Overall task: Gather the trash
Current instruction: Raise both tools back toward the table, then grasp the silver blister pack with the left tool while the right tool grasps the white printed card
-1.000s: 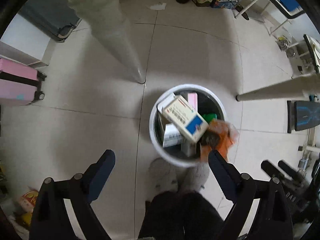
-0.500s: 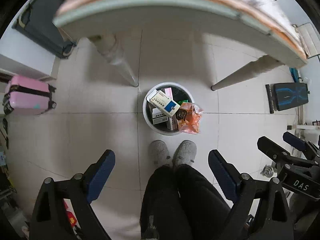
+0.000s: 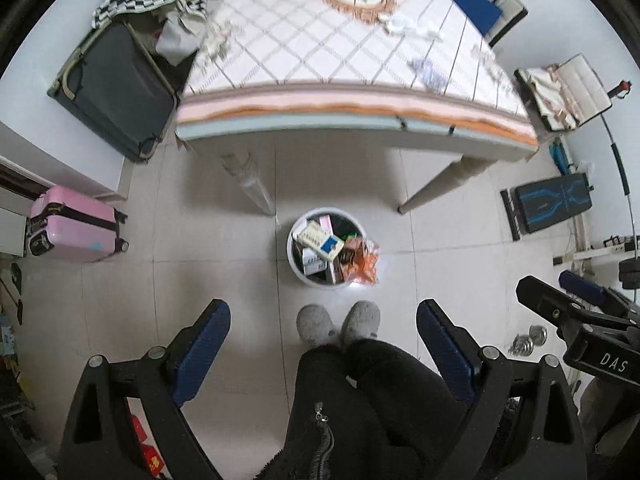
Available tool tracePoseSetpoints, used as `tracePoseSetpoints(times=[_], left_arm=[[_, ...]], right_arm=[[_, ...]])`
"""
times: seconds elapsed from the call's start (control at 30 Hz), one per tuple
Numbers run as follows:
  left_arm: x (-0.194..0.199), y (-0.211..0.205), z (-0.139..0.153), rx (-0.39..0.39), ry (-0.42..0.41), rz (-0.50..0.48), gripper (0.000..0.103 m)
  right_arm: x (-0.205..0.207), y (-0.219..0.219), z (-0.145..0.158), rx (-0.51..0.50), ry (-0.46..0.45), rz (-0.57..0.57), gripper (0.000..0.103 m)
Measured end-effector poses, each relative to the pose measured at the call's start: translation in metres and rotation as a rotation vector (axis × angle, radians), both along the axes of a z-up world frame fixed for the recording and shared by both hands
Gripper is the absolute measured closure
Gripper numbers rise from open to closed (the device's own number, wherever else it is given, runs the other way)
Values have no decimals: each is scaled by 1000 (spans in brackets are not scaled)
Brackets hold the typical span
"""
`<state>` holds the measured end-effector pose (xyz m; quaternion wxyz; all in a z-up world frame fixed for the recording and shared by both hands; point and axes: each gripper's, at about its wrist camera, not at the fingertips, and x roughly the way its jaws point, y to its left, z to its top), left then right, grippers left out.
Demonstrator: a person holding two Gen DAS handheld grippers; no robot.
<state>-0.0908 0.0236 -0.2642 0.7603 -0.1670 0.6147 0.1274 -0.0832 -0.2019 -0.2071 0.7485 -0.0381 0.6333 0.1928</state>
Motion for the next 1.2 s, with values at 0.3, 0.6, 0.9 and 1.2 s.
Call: tracePoseSetpoints(times=[0.3, 0.6, 0.9, 1.2], left_arm=[[51, 28, 22, 70, -112, 93, 8], [153, 72, -4, 187, -49, 273, 2], [270, 93, -77, 128, 147, 511, 2], [325, 101, -125, 97, 276, 634, 2]], right_arm=[[67, 10, 29, 61, -11, -84, 3], [226, 54, 14, -108, -66, 104, 3], [396, 179, -67, -484, -98, 706, 3], [458, 247, -146, -677, -131, 1264, 3]])
